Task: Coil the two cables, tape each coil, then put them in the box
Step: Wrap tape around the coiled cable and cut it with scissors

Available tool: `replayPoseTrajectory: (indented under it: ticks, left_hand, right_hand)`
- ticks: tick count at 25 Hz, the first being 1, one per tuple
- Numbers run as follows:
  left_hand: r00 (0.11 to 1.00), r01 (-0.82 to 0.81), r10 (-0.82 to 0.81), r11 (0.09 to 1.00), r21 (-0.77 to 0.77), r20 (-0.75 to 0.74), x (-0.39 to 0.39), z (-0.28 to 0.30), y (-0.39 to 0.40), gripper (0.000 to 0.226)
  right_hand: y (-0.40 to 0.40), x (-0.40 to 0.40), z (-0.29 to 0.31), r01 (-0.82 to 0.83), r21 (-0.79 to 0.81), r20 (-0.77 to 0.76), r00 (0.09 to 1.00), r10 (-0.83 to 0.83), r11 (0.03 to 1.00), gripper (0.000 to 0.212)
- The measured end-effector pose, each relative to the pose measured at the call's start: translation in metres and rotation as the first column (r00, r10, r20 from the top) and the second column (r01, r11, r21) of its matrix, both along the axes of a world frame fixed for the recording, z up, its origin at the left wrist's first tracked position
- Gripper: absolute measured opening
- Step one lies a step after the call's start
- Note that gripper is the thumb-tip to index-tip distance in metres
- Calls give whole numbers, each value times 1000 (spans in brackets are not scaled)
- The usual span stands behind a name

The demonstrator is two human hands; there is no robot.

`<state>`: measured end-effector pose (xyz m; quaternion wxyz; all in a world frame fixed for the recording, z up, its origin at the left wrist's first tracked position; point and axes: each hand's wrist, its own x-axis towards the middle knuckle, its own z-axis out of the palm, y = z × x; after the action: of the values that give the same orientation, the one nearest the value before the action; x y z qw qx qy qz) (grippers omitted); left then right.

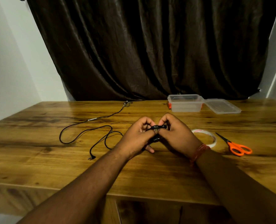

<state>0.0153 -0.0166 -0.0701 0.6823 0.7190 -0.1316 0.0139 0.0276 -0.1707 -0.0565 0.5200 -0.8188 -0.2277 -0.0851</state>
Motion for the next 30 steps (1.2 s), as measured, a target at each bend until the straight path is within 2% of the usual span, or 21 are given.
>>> replayPoseTrajectory:
  ticks: [4, 8, 12, 17, 20, 24, 30]
  left_hand:
    - [998, -56, 55, 998, 35, 25, 0, 0, -2, 15]
    - [993, -104, 99, 992, 67, 65, 0, 1, -2, 30]
    - [959, -234, 186, 945, 227, 215, 0, 0, -1, 18]
    - [904, -354, 240, 884, 304, 354, -2, 1, 0, 14]
    - [911, -348, 243, 888, 301, 334, -5, 4, -1, 17]
    - [948, -283, 233, 930, 236, 218, -11, 9, -3, 19]
    - [973, -184, 173, 981, 60, 153, -14, 12, -3, 23]
  right_hand:
    - [2, -2, 1, -34, 50, -3, 999, 35, 998, 14]
    - [1, -1, -1, -55, 37, -5, 998, 55, 998, 20]
    - [2, -2, 0, -72, 66, -1, 997, 73, 995, 18]
    - [3, -2, 1, -94, 96, -45, 994, 99, 991, 19]
    - [2, 1, -2, -73, 95, -38, 996, 77, 993, 17]
    - [1, 3, -5, -38, 110, -50, 998, 44, 993, 14]
    - [2, 12, -9, -26, 213, -198, 978, 69, 977, 11]
